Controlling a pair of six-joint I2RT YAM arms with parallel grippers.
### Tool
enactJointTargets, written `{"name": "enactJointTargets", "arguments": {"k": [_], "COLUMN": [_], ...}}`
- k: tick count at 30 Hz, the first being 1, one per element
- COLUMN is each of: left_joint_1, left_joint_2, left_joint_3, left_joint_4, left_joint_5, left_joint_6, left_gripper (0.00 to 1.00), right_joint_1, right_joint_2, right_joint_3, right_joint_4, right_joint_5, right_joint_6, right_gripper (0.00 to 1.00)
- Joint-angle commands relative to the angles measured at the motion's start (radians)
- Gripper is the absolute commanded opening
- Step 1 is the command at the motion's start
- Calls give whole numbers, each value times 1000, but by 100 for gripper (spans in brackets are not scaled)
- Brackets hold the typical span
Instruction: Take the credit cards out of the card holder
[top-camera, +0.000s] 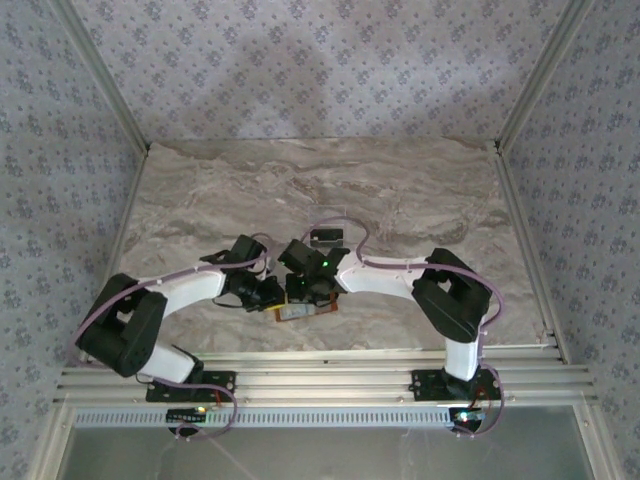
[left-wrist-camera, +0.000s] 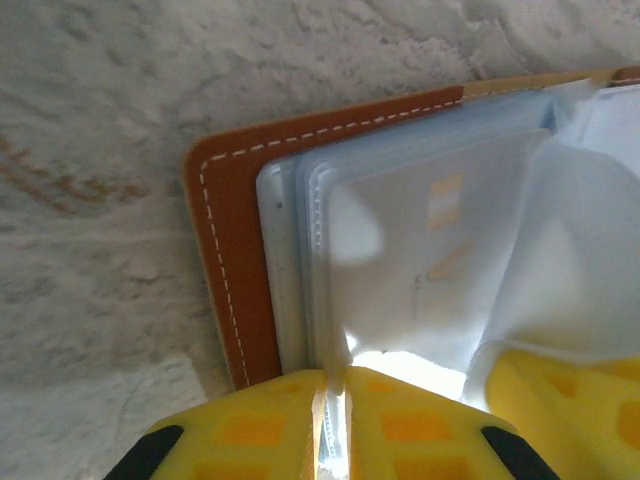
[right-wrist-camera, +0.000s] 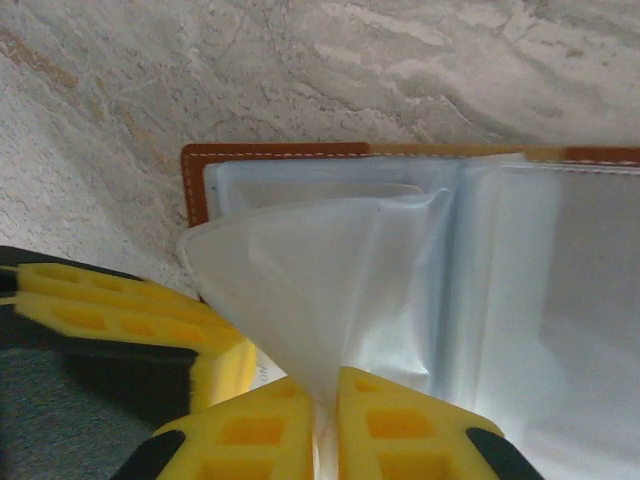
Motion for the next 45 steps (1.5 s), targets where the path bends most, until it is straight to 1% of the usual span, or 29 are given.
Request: {"name": "enactJointTargets", "arguments": {"k": [1, 4, 6, 10, 14, 16, 20, 23, 25, 26, 29, 30, 33, 35, 37, 38, 42, 45], "left_joint_1": [-7, -7, -7, -7, -7, -8, -8, -7, -8, -8, -8, -8, -8, -7, -8, -8, -8, -9], "left_joint_2": [59, 68, 65, 70, 88, 98, 99, 90, 79, 74, 68, 68, 71, 72, 72, 70, 42, 25], "left_joint_3": [17, 23, 28, 33, 36, 40, 44, 48, 47, 44, 51, 53, 54, 51, 53, 55, 83, 113], "left_joint_4": [15, -39, -74, -116, -129, -133, -135, -139, -126, -117, -112, -116, -119, -118, -123, -128, -171, -214], "left_joint_5": [-19, -73, -110, -151, -164, -167, -165, -160, -143, -133, -114, -114, -117, -116, -117, -119, -129, -140], "left_joint_6": [-7, 5, 19, 42, 55, 55, 53, 53, 49, 48, 43, 42, 42, 39, 41, 40, 41, 49], "left_gripper": [15, 15, 15, 15, 15, 14, 15, 15, 16, 16, 16, 16, 16, 16, 16, 16, 18, 19], "right_joint_1": [-4, -6, -5, -12, -29, -38, -60, -67, -67, -69, -80, -83, -88, -81, -77, -74, -85, -108], "right_joint_2": [-32, -47, -62, -91, -111, -128, -172, -212, -242, -258, -287, -287, -256, -216, -184, -177, -185, -227], "right_joint_3": [-10, -10, -10, -10, -10, -48, -75, -80, -86, -94, -133, -143, -143, -127, -111, -105, -99, -142], "right_joint_4": [18, -8, -44, -182, -307, -361, -441, -475, -447, -403, -219, -113, 38, 105, 143, 138, 15, -14], "right_joint_5": [-12, 6, 44, 127, 229, 274, 343, 368, 348, 311, 131, 71, -69, -154, -204, -202, -89, -60], "right_joint_6": [20, 14, 3, -16, -51, -59, -64, -65, -68, -78, -88, -89, -85, -79, -77, -77, -89, -99], "right_gripper": [14, 17, 21, 26, 29, 30, 31, 33, 34, 34, 35, 35, 35, 35, 35, 35, 35, 35]}}
